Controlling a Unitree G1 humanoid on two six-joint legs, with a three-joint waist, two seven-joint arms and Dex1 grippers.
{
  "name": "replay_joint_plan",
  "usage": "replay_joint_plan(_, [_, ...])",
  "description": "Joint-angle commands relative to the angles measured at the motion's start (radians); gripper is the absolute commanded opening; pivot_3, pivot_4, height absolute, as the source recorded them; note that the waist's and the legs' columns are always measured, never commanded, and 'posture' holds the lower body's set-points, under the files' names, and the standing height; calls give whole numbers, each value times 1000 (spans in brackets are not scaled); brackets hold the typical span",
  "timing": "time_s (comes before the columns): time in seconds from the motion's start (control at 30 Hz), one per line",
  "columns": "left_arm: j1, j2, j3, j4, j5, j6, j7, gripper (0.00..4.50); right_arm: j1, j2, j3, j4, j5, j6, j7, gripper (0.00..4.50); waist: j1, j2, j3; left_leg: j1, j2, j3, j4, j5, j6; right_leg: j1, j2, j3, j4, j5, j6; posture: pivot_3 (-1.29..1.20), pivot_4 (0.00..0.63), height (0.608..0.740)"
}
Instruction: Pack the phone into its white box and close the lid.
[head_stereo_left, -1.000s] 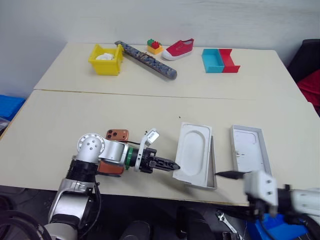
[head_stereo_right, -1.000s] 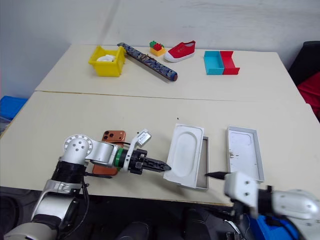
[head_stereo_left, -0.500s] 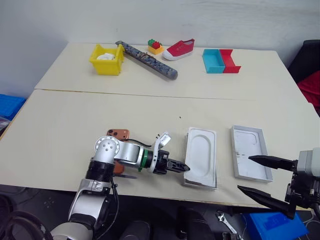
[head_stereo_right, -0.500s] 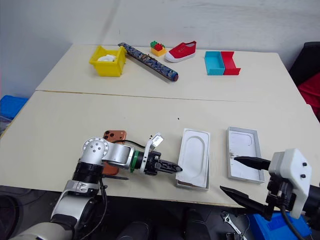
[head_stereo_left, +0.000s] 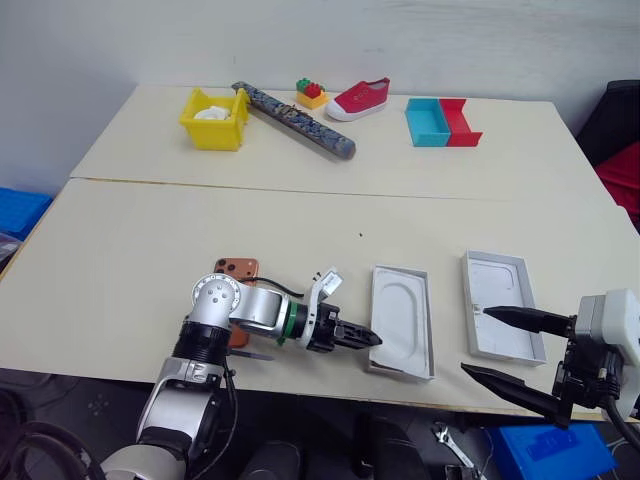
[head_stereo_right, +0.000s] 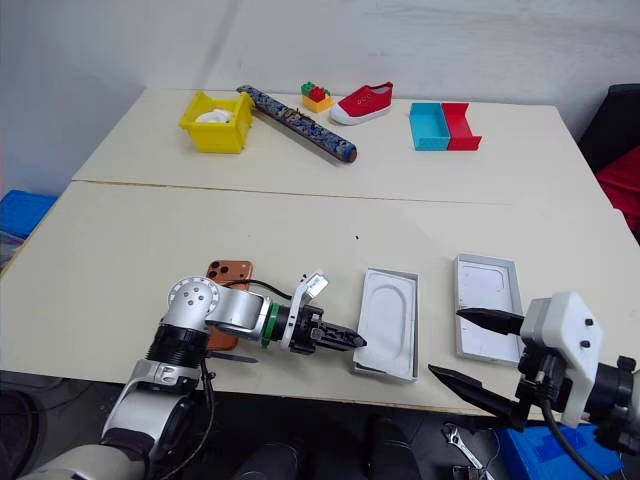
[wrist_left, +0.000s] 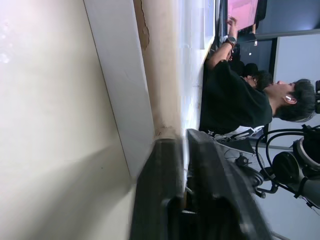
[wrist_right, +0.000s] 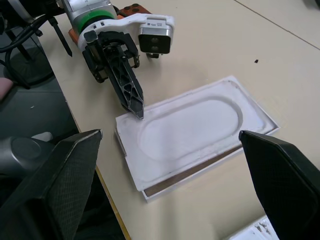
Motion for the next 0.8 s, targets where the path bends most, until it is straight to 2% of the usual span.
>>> replay_joint_plan(0.03, [-10, 13, -23, -4, -36, 2, -16, 1821, -3, 2, -5, -7, -7, -10, -2, 4500, 0, 0, 0, 0, 0, 0, 0, 0, 0, 0, 0, 0, 0, 0, 0, 0, 150, 740])
replay_joint_plan(0.33, [-48, 85, -63, -29, -103, 2, -83, 4475, -3, 4, 0, -4, -21, -15, 5, 4500, -2, 0, 0, 0, 0, 0, 0, 0, 0, 0, 0, 0, 0, 0, 0, 0, 150, 740])
replay_joint_plan(0.57, [-99, 128, -59, -57, -98, 2, -173, 4475, -28, 0, 40, 5, -50, -31, 6, 4500, -2, 0, 0, 0, 0, 0, 0, 0, 0, 0, 0, 0, 0, 0, 0, 0, 150, 740])
replay_joint_plan(0.8, [-152, 157, 10, -63, -41, -5, -305, 4475, -134, -31, 165, 8, -81, -26, -16, 4500, -7, 0, 0, 0, 0, 0, 0, 0, 0, 0, 0, 0, 0, 0, 0, 0, 150, 740])
